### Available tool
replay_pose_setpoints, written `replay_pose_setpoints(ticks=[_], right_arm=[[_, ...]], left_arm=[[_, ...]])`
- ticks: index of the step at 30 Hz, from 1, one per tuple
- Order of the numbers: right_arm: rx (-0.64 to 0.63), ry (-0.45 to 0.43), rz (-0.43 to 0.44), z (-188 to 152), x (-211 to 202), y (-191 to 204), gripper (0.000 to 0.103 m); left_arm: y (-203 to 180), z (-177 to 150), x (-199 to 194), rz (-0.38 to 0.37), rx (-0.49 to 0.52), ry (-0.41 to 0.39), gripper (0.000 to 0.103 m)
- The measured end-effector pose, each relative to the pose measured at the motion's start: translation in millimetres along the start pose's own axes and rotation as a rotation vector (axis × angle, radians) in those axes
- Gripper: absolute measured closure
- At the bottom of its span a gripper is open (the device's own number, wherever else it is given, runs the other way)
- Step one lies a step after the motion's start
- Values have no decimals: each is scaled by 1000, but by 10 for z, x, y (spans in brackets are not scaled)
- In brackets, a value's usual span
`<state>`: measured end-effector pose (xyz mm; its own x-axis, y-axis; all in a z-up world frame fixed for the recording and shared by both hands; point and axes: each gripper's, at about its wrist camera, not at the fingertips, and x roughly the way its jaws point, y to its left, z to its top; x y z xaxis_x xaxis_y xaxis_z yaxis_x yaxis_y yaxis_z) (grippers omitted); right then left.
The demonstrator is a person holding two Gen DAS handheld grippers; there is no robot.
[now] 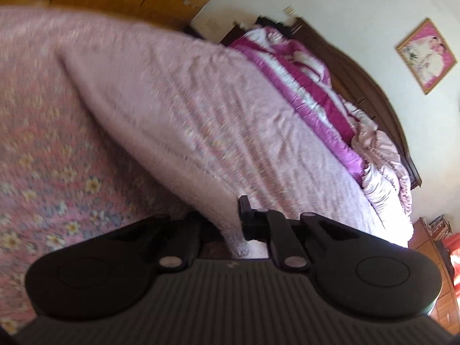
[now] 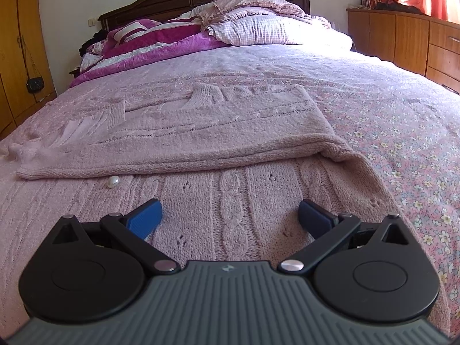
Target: Fold small clothes
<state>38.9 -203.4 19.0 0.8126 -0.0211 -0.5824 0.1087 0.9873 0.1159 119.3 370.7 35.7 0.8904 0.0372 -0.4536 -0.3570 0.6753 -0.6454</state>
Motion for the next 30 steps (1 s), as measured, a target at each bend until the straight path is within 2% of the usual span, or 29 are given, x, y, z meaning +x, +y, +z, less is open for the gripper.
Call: replay_pose_setpoints(ticks=[6, 12, 16, 24, 30], right_arm=[[37, 4, 5, 38, -55, -38, 0], [99, 9, 24, 101, -111, -131, 0], [132, 7, 28, 109, -163, -208, 0], [164, 0, 32, 107, -275, -297, 0], [163, -16, 53, 136, -346, -292, 0]], left_arm=[[-400, -36, -333, -57, 149, -67, 95], [-795, -121, -578, -133, 229, -104, 95], [-1119, -243, -647, -152, 305, -114, 95], [-1627, -621, -607, -252, 376, -78, 95], [-1878, -937, -496, -297, 401, -9, 95]])
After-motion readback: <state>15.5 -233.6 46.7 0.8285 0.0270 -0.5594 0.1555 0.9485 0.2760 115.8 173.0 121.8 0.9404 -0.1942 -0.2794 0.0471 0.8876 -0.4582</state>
